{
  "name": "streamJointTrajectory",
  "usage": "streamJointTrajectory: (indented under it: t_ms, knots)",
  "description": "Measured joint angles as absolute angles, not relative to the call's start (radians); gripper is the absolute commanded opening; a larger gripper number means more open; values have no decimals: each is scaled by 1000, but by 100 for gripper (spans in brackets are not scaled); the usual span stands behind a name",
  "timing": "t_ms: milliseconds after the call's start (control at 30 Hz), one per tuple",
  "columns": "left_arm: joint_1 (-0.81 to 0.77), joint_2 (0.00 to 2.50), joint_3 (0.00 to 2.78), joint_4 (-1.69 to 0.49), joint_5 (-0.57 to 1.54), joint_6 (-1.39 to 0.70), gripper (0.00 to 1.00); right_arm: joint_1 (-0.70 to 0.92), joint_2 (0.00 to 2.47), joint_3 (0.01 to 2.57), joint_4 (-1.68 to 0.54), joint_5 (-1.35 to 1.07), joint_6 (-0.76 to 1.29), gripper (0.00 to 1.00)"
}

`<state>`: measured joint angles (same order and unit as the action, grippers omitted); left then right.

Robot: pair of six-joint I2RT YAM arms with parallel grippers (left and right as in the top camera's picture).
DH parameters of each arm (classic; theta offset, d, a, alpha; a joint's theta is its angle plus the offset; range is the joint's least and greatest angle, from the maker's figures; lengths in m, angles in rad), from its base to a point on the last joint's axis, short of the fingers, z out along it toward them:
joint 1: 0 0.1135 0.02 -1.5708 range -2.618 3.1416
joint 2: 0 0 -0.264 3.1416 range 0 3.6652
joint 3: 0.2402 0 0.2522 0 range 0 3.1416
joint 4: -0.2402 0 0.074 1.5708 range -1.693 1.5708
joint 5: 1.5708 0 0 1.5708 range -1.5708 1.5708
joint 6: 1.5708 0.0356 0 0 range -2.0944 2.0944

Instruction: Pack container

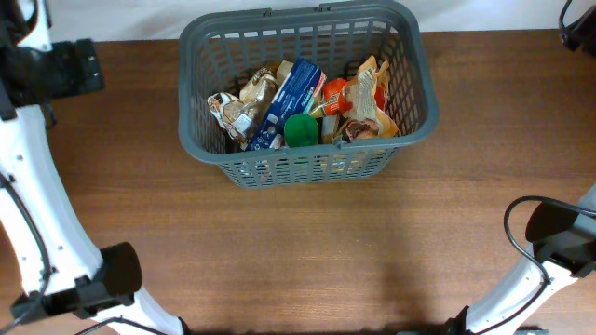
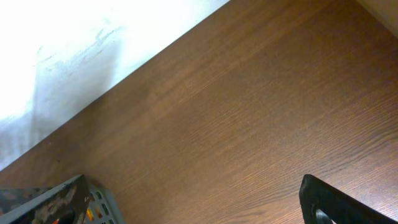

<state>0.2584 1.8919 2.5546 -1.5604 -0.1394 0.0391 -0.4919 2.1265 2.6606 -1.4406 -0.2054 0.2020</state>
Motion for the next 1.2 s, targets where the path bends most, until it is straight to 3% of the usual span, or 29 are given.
streamJointTrajectory:
  t_ms: [400,800,933,1200]
  knots:
    - [310,1898,2510,-1562,-139,17,99,-433,2062,2650,-1442,-205,202,99]
    - [310,1898,2510,-1563,-140,17,99,-152,1524,2624,-1406,-191,187,99]
    - [310,1898,2510,-1563,-140,17,99,-138,1291,2386,-1166,-41,159,99]
    - [310,1898,2509,-1563,-140,14,99,-136,711,1486,-559,189,146,99]
